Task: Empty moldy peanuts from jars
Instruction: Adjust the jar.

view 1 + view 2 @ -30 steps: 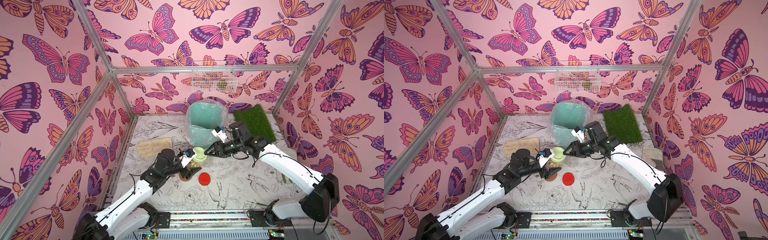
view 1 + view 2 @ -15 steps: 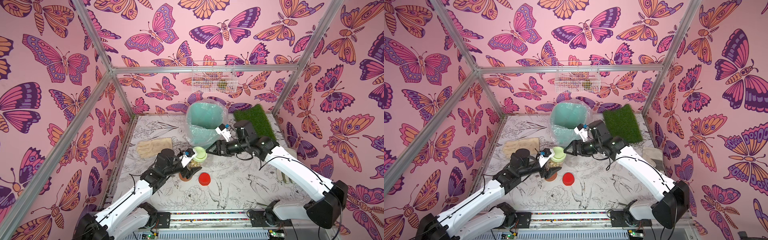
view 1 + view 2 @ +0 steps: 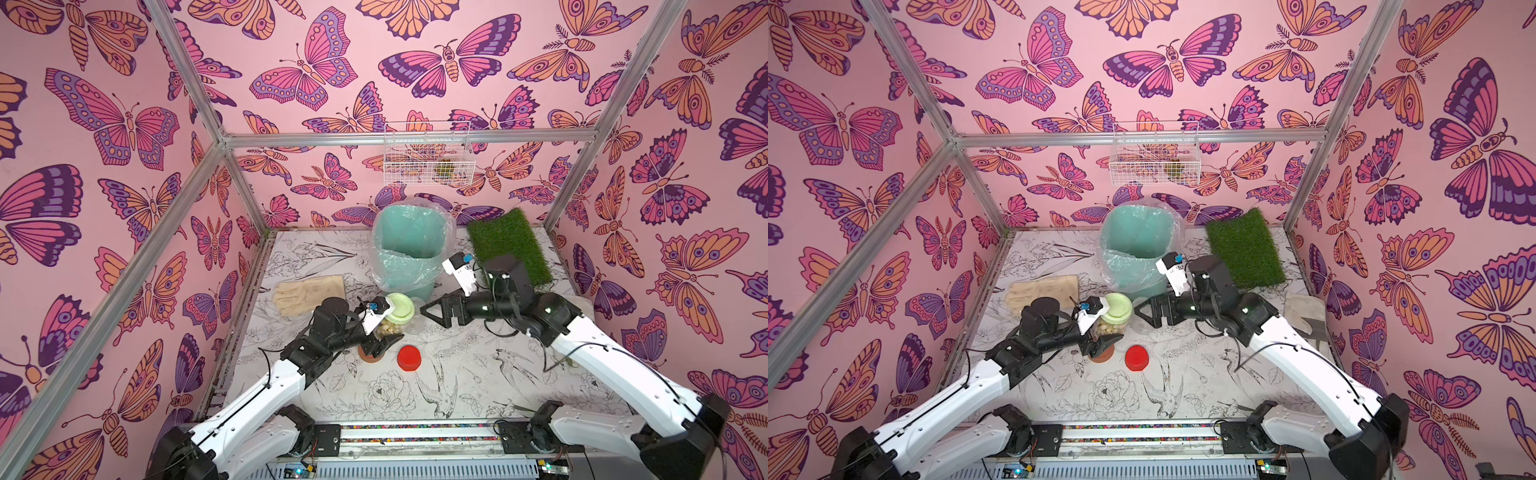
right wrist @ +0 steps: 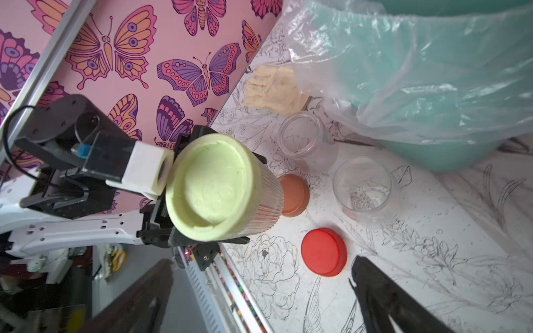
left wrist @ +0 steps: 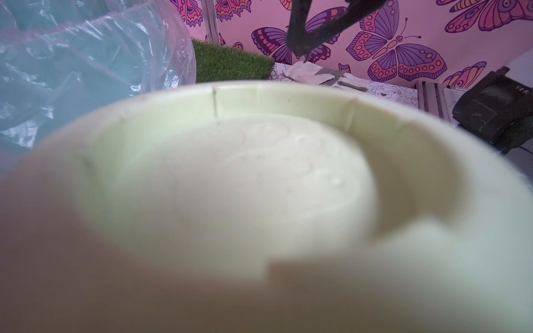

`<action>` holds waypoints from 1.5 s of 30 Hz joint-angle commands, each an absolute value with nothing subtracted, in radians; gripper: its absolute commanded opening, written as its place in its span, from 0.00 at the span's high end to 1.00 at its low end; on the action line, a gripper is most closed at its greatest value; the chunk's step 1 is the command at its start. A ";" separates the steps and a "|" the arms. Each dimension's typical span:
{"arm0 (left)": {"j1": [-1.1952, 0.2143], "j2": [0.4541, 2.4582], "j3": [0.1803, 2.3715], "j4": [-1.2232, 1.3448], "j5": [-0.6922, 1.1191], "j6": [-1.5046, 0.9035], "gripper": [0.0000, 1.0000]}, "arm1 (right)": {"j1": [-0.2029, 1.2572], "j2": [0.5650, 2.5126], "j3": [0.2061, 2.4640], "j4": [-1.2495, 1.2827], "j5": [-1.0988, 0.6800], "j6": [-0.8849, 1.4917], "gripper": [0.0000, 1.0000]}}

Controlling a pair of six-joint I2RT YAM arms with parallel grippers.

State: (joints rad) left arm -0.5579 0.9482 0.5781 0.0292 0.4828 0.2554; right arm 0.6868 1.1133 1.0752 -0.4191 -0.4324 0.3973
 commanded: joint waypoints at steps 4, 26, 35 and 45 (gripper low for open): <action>-0.563 0.927 0.623 0.140 0.521 0.220 1.00 | 0.768 1.012 0.886 -0.036 -0.333 0.234 0.01; -0.563 0.900 0.648 0.150 0.628 0.140 1.00 | 0.854 1.246 0.870 0.287 -0.436 0.169 0.01; -0.562 0.904 0.653 0.140 0.659 0.133 1.00 | 0.854 1.302 0.875 0.385 -0.434 0.207 0.00; -0.563 0.902 0.658 0.123 0.676 0.137 1.00 | 0.854 1.348 0.884 0.482 -0.456 0.254 0.09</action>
State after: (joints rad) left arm -0.5571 0.9295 0.6090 0.0509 0.6102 0.1303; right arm 0.8551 1.3361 0.8501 0.4290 -0.4694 0.2226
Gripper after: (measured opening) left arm 0.822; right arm 0.919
